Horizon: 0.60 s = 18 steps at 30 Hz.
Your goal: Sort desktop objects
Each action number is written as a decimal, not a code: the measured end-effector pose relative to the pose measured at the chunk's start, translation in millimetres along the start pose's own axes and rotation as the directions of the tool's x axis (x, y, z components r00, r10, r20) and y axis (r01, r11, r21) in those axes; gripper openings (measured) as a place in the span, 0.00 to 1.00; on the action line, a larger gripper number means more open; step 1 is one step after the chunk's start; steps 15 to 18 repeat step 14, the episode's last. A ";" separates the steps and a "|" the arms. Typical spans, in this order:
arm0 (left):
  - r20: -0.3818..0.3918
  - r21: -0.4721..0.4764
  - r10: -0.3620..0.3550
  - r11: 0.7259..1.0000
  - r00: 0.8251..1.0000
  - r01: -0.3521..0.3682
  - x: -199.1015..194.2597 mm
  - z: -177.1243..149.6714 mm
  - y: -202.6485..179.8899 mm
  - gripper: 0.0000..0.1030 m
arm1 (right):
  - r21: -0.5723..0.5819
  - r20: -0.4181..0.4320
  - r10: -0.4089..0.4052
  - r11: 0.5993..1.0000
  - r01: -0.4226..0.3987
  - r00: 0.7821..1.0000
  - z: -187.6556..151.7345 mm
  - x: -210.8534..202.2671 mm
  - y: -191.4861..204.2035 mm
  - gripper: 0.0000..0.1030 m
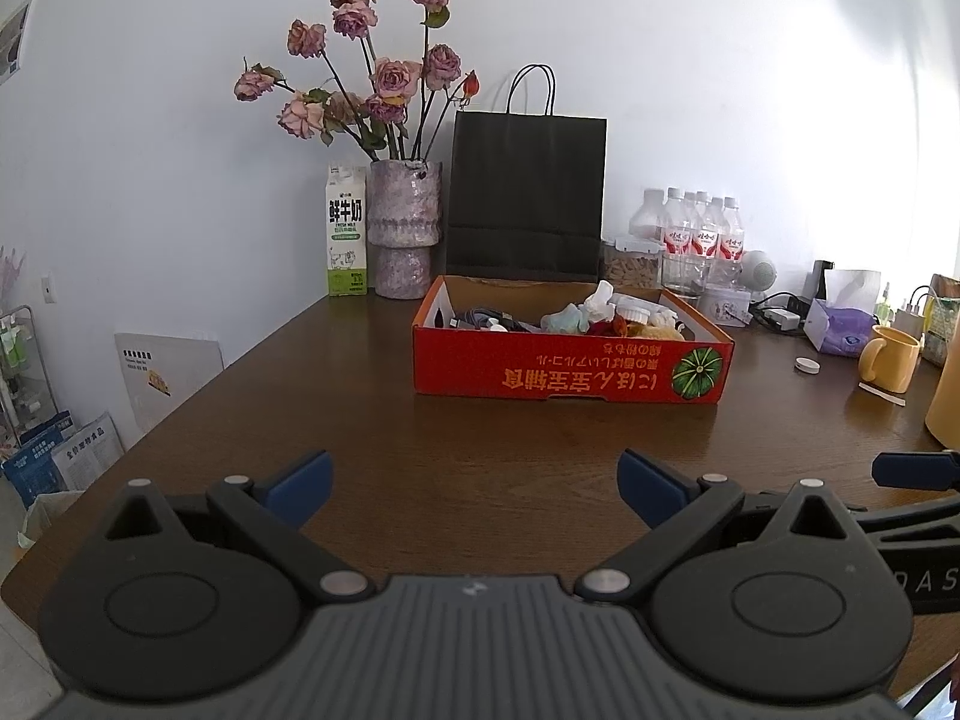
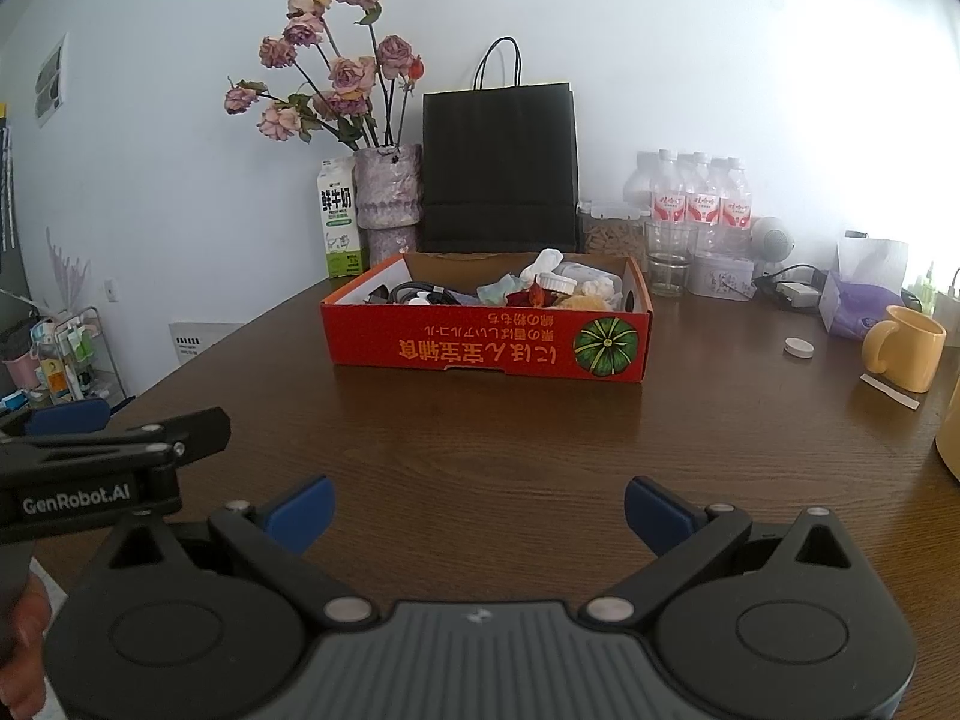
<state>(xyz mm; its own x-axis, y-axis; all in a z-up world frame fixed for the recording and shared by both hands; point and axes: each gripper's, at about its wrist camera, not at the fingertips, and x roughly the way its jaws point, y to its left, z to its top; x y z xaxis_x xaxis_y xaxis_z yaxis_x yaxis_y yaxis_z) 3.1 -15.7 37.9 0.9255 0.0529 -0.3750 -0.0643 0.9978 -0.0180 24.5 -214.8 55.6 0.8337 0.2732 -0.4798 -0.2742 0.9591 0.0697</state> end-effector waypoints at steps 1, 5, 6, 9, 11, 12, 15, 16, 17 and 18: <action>0.000 0.001 0.001 1.000 1.000 -0.001 -0.2 -0.1 0.2 1.00 | 0.000 -0.001 0.000 1.000 0.000 1.000 1.5 0.5 -0.5 1.00; 0.000 0.001 0.001 1.000 1.000 -0.001 -0.1 0.2 -0.1 1.00 | 0.001 -0.001 0.000 1.000 0.000 1.000 2.4 1.0 -1.1 1.00; 0.001 0.001 0.000 1.000 1.000 0.000 -0.3 0.1 0.1 1.00 | 0.002 -0.001 0.000 1.000 0.000 1.000 2.3 1.0 -1.3 1.00; 0.000 0.002 -0.002 1.000 1.000 0.002 -0.1 0.5 -0.2 1.00 | 0.002 -0.001 -0.001 1.000 0.001 1.000 3.0 1.2 -1.4 1.00; -0.002 0.002 -0.004 1.000 1.000 0.004 0.9 1.0 -0.4 1.00 | 0.003 -0.002 -0.001 1.000 0.001 1.000 3.3 1.2 -1.9 1.00; -0.002 0.003 -0.004 1.000 1.000 0.004 1.3 1.0 -0.6 1.00 | 0.003 -0.002 -0.001 1.000 0.001 1.000 3.4 1.0 -2.0 1.00; -0.003 0.005 -0.002 1.000 1.000 0.002 1.9 1.3 -1.4 1.00 | 0.004 -0.004 -0.003 1.000 0.003 1.000 3.5 1.8 -2.0 1.00; -0.003 0.005 -0.002 1.000 1.000 0.002 1.9 1.3 -1.4 1.00 | 0.004 -0.004 -0.003 1.000 0.003 1.000 3.5 1.8 -2.0 1.00; -0.003 0.005 -0.002 1.000 1.000 0.002 1.9 1.3 -1.4 1.00 | 0.004 -0.004 -0.003 1.000 0.003 1.000 3.5 1.8 -2.0 1.00; -0.003 0.005 -0.002 1.000 1.000 0.002 1.9 1.3 -1.4 1.00 | 0.004 -0.004 -0.003 1.000 0.003 1.000 3.5 1.8 -2.0 1.00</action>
